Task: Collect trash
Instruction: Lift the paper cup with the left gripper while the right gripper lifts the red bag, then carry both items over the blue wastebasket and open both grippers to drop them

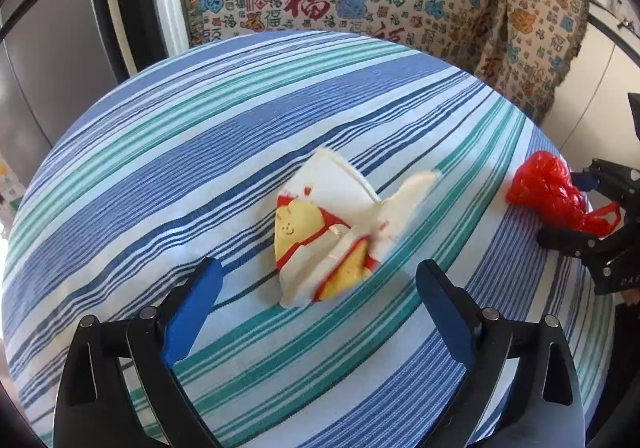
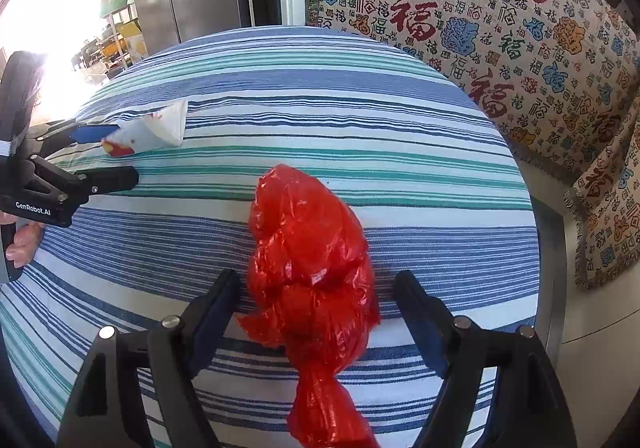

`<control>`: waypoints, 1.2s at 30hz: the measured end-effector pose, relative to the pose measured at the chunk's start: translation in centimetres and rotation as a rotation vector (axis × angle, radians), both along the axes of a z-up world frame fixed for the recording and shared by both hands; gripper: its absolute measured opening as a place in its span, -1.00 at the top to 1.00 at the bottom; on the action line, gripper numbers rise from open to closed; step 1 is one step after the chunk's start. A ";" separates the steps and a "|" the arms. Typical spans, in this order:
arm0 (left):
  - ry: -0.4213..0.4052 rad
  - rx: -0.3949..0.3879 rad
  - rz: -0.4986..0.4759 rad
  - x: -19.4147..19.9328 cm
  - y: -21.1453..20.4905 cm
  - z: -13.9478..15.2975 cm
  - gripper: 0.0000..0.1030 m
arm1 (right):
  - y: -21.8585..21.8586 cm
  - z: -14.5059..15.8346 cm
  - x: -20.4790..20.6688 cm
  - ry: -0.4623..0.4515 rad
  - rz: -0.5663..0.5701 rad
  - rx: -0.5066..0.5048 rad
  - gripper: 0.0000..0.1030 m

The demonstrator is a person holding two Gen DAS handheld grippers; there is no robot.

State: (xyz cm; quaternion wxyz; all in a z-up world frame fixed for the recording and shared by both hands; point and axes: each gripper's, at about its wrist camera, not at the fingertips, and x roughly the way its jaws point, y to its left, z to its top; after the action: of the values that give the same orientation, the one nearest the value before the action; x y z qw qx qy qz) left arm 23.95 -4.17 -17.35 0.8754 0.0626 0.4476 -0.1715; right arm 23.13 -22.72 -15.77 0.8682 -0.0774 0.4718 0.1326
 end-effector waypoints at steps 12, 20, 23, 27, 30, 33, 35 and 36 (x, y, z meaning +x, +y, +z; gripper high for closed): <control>-0.044 -0.033 -0.109 0.8 -1.8 0.7 0.09 | -0.4 0.7 0.2 0.023 -0.012 0.037 0.12; -0.096 -0.063 -0.110 -0.7 -2.1 2.3 0.10 | -2.1 2.2 -1.7 -0.018 -0.076 0.080 0.12; -0.101 -0.084 -0.132 -1.8 -3.2 3.1 0.10 | -3.3 2.5 -2.5 -0.017 -0.110 0.094 0.12; -0.116 -0.101 -0.196 -3.4 -6.0 4.1 0.10 | -5.7 2.9 -4.3 -0.026 -0.169 0.111 0.12; -0.105 -0.125 -0.226 -4.2 -7.9 4.6 0.10 | -7.3 3.5 -5.3 -0.037 -0.206 0.128 0.12; -0.094 -0.135 -0.242 -4.9 -9.6 4.9 0.10 | -8.5 4.2 -5.9 -0.055 -0.234 0.139 0.12; -0.092 -0.138 -0.246 -5.1 -10.7 5.2 0.10 | -9.1 4.6 -6.2 -0.068 -0.245 0.141 0.12; -0.087 -0.149 -0.247 -5.3 -11.3 5.4 0.10 | -9.4 4.8 -6.4 -0.075 -0.254 0.143 0.12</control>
State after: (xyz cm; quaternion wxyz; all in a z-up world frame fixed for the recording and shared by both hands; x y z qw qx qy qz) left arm 18.65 -15.46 -11.98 0.8686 0.0592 0.3839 -0.3076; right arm 16.72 -32.17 -10.96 0.8983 0.0401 0.4344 0.0519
